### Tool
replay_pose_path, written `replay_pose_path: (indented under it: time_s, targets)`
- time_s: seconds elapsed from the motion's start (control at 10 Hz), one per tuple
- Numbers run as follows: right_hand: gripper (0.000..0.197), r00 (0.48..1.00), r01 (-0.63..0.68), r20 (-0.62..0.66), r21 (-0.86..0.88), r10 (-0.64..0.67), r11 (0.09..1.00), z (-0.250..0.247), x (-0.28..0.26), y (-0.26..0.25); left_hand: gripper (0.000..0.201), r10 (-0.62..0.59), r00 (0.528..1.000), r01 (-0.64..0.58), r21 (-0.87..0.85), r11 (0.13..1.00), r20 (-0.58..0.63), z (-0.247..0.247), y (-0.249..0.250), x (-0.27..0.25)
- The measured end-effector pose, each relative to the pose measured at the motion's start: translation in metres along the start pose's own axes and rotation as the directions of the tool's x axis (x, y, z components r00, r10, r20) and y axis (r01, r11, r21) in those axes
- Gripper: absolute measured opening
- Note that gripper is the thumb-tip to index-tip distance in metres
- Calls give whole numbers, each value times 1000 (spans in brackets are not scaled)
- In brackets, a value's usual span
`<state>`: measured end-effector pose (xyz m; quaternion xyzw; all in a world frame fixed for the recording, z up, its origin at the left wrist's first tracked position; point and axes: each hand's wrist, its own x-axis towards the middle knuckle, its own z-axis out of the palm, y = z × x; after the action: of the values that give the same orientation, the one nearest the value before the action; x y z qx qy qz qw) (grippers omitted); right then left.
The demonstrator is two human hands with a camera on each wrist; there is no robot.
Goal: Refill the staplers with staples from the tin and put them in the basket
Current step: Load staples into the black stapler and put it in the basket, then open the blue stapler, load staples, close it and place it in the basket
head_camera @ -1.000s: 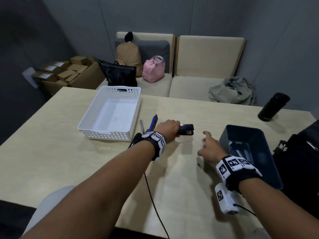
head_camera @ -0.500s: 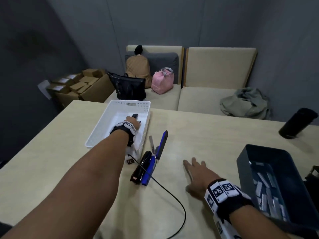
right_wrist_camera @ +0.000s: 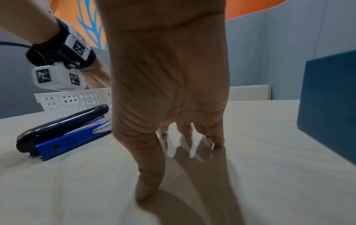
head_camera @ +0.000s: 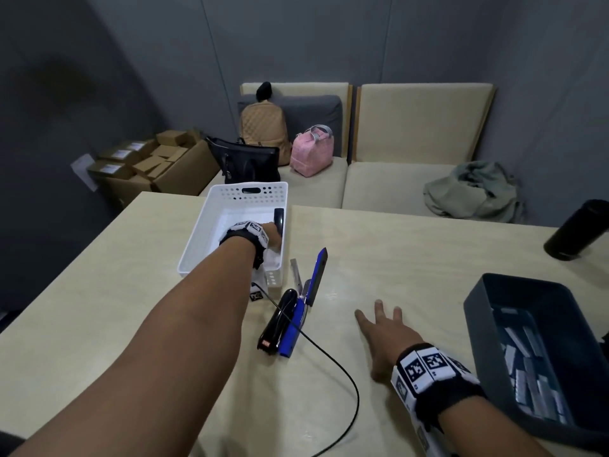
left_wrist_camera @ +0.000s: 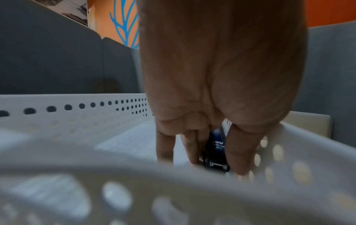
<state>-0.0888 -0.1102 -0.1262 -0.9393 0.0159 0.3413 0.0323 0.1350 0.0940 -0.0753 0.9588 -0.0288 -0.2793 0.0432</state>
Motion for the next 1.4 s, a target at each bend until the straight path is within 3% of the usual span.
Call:
replay_pose_path:
  time_s: [0.1,0.2,0.3,0.4,0.5,0.6,0.7,0.8,0.9,1.0,1.1,1.2,1.3,1.4]
  targets:
    - [112,1000,11,5,-10,-11,1000,1,1,2,70,-4,999,3,36,999,36,21,-22,10]
    - [111,999,34,7,-16,-33,999,4,0,8,88,-29,998,27,41,999,48,31,-31,3]
    - [108,997,77,-6,-3,-77,997,0,-5,16,73,-39,999,39,-11,999,3,31,-38,-14]
    - [103,995,103,6,58,-104,993,-8,-7,26,68,-18,995,1,-172,985,-99,11,-34,-27]
    - [100,994,107,-31,168,-103,980,-14,-11,32,40,138,898,-223,-161,962,-417,-11,-10,-43]
    - [76,991,89,-121,261,-59,961,-17,-20,35,28,293,841,-368,-83,926,-456,-6,33,-58]
    - [66,986,83,-165,289,-36,954,-17,-26,36,31,299,922,-278,116,953,-245,30,68,-69]
    - [68,990,48,-143,324,-1,945,-13,-31,44,30,239,959,-188,294,937,-150,80,84,-74]
    - [60,981,44,-191,415,39,909,-9,-35,55,34,207,954,-150,251,956,-216,110,98,-81]
    - [56,954,66,-285,512,97,856,-8,-39,65,30,409,886,-348,269,898,-218,125,115,-98]
    - [61,941,71,-317,528,119,846,-5,-43,69,27,589,797,-548,253,797,-131,141,121,-117]
    - [51,956,31,-268,491,117,871,6,-48,68,33,688,711,-675,135,726,-145,154,117,-125]
    - [33,966,28,-241,448,91,894,20,-51,67,39,562,725,-622,-28,783,-398,166,108,-124]
    - [23,962,24,-248,488,112,873,27,-53,66,56,347,842,-408,-67,911,-413,171,107,-123]
